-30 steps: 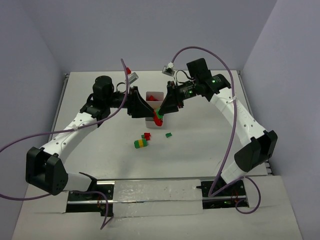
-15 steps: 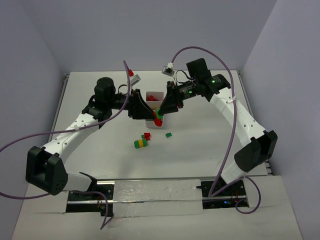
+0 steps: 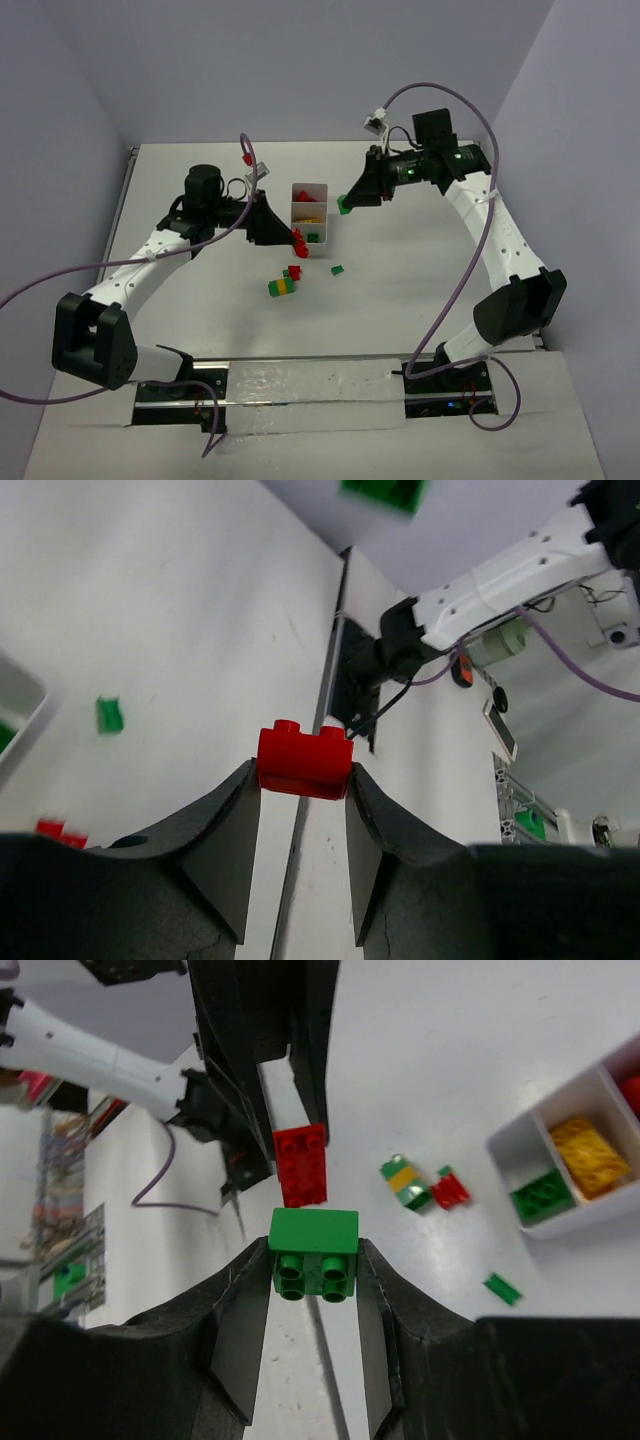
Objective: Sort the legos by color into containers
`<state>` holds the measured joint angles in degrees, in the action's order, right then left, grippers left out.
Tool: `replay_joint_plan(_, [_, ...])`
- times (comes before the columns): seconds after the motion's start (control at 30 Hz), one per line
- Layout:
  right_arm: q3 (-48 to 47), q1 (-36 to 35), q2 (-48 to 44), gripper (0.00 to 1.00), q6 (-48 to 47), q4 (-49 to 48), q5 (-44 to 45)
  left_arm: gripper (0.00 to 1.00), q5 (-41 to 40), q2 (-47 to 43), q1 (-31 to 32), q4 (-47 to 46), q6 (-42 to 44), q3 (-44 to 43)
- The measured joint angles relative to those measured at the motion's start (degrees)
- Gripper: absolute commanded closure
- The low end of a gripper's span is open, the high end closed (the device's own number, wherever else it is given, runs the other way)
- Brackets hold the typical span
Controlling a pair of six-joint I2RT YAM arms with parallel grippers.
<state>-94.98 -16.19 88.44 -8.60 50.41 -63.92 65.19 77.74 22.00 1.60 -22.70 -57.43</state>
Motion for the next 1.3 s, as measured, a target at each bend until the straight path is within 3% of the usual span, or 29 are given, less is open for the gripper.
replay_joint_plan(0.17, [1.52, 4.69, -2.76, 1.00, 0.18, -1.19, 2.23, 1.00, -6.42, 0.43, -2.72, 6.08, 5.93, 0.04])
replay_joint_plan(0.47, [7.24, 4.94, -4.76, 1.00, 4.79, -5.62, 19.28, 1.00, -46.51, 8.46, 1.18, 4.10, 5.71, -12.01])
replay_joint_plan(0.6, [7.39, 4.96, -4.76, 1.00, 6.14, -6.79, 23.68, 1.00, -58.35, 12.22, 6.37, 2.81, 3.70, -15.04])
replay_joint_plan(0.9, [7.39, 4.96, -4.74, 1.00, 6.88, -7.83, 27.20, 0.95, -68.33, 20.19, 10.42, 1.69, 1.36, -18.58])
replay_joint_plan(1.17, [7.85, 4.96, -4.74, 1.00, 7.06, -8.48, 27.51, 0.92, -70.69, 22.99, 11.93, 1.54, 0.74, -20.67])
replay_joint_plan(1.3, [8.44, 4.96, -4.74, 1.00, 7.18, -8.68, 27.56, 0.85, -71.05, 23.65, 12.93, 1.49, 0.74, -21.10])
